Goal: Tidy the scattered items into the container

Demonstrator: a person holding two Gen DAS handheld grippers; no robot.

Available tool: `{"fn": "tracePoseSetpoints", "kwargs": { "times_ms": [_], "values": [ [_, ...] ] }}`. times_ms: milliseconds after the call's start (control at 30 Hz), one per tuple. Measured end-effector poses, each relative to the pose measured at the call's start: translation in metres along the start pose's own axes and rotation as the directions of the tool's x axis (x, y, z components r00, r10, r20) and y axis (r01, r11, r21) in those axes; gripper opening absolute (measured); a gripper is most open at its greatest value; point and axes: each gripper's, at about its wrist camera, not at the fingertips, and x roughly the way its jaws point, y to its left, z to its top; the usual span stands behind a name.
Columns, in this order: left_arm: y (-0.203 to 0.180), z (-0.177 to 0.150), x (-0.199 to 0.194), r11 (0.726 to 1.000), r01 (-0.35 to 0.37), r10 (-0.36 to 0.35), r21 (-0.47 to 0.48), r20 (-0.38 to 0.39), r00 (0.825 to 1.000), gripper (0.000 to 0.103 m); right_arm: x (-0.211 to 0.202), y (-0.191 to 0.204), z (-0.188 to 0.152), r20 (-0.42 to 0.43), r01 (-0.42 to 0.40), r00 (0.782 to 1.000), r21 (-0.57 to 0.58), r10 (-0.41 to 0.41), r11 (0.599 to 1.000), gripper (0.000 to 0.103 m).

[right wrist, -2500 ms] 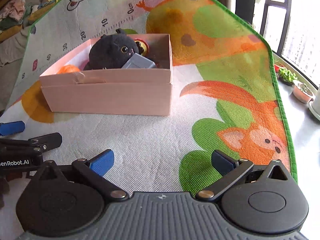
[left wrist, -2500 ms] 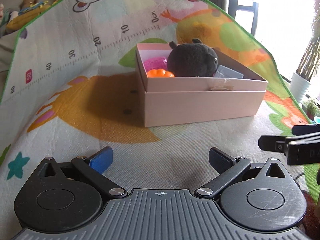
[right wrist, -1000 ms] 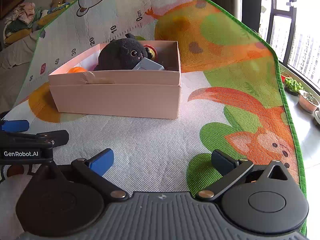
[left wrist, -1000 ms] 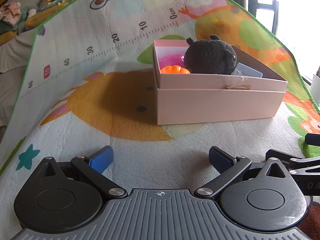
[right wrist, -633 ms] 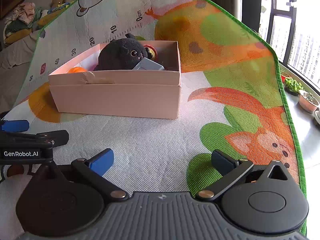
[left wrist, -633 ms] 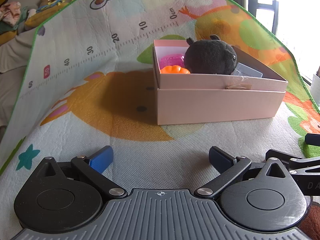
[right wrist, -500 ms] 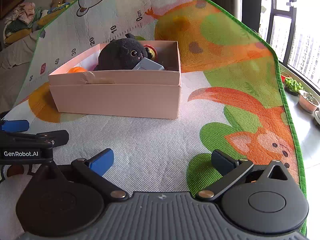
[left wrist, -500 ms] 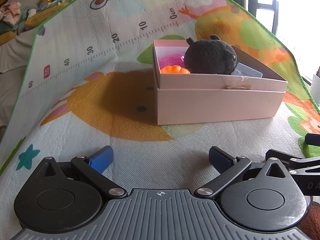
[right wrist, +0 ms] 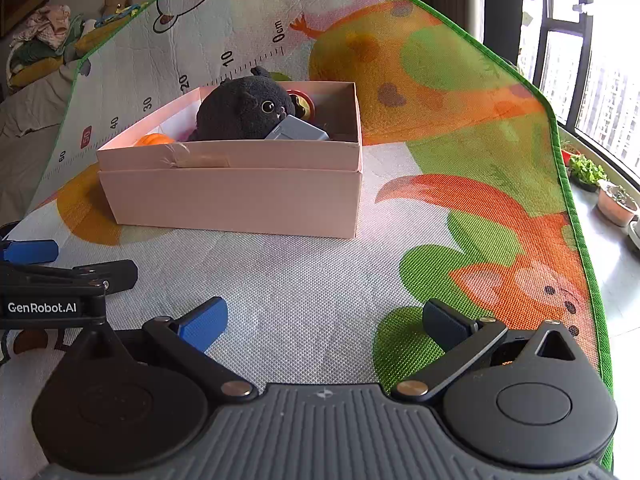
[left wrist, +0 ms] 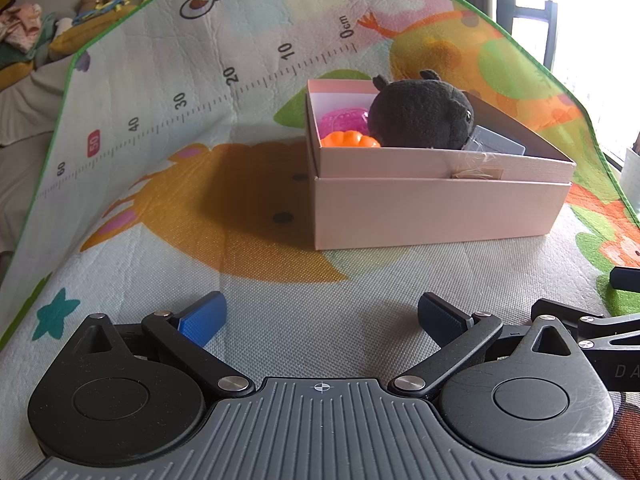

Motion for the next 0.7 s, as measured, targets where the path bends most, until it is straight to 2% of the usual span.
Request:
{"fn": "tracePoseSetpoints", "kwargs": {
  "times_ms": [700],
  "values": [
    [-0.0002, 0.0001, 0.0001, 1.0, 0.0, 0.0, 0.0, 0.0, 1.0, 0.103, -0.0013, 0.0009, 0.0001, 0.0, 0.0, 1.0, 0.0, 0.0, 1.0, 0.103]
  ]
}}
